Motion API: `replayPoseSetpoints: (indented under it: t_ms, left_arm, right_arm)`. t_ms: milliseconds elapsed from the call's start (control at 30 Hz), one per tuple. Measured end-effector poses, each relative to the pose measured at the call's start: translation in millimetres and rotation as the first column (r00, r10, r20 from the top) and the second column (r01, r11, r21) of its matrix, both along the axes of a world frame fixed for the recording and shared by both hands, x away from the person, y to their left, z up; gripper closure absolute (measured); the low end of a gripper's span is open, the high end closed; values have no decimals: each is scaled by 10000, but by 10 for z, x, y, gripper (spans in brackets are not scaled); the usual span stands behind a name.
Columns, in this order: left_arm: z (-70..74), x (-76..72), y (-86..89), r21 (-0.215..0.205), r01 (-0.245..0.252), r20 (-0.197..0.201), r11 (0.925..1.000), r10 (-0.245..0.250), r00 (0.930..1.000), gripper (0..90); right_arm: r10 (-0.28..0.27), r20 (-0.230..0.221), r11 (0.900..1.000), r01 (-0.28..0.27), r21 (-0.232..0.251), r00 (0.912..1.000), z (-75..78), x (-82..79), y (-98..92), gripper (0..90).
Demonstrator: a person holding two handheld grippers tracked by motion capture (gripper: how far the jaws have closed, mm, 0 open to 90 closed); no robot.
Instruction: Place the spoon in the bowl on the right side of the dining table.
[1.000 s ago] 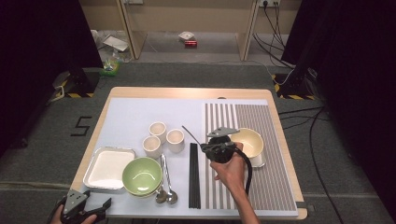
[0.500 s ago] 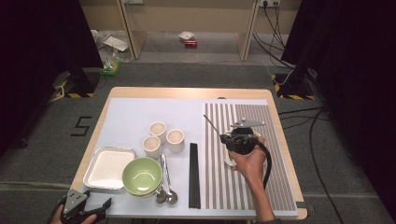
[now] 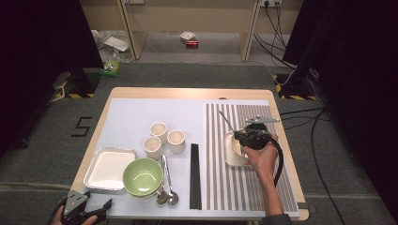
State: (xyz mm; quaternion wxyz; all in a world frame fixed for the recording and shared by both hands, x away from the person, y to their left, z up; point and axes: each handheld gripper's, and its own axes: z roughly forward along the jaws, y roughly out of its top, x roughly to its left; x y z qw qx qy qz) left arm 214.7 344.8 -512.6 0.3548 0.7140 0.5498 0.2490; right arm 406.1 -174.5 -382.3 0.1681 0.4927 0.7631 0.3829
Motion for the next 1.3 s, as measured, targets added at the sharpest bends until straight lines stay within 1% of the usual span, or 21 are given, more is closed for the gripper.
replayPoseSetpoints:
  t_ms: [300,367,533,700,733,967,1167,1200,1300]
  left_arm:
    - [-1,-3,2,16,8,0,10000,-8,10000,127]
    - [0,-2,2,17,10,-2,10000,-10,10000,127]
    - [0,-2,2,16,3,2,10000,-3,10000,127]
    - [0,-2,2,18,8,0,10000,-8,10000,127]
    - [0,-2,2,21,3,0,10000,-3,10000,127]
    - [0,-1,2,14,10,-4,10000,-10,10000,127]
    - [-1,-2,2,18,-1,2,10000,1,10000,127]
    - [0,-1,2,21,6,-5,10000,-6,10000,127]
    - [-1,-2,3,17,2,0,10000,-2,10000,127]
  right_arm:
    - [-91,-37,10000,91,-24,10000,-66,114,-34,900]
    - [-149,-5,9999,149,-10,9999,-81,142,-45,900]
    - [-346,-152,9994,344,-98,9993,-128,202,-83,900]
    - [-431,-153,9990,430,-88,9990,-182,259,-116,900]
    - [-483,-161,9987,480,-149,9987,-202,277,-117,900]
    - [-644,-270,9977,639,-210,9976,-251,322,-139,900]
    - [-633,-325,9975,622,-345,9975,-319,346,-139,900]
    - [-661,-363,9975,651,-272,9972,-335,349,-140,900]
    - [-722,-426,9967,705,-397,9965,-373,355,-158,900]
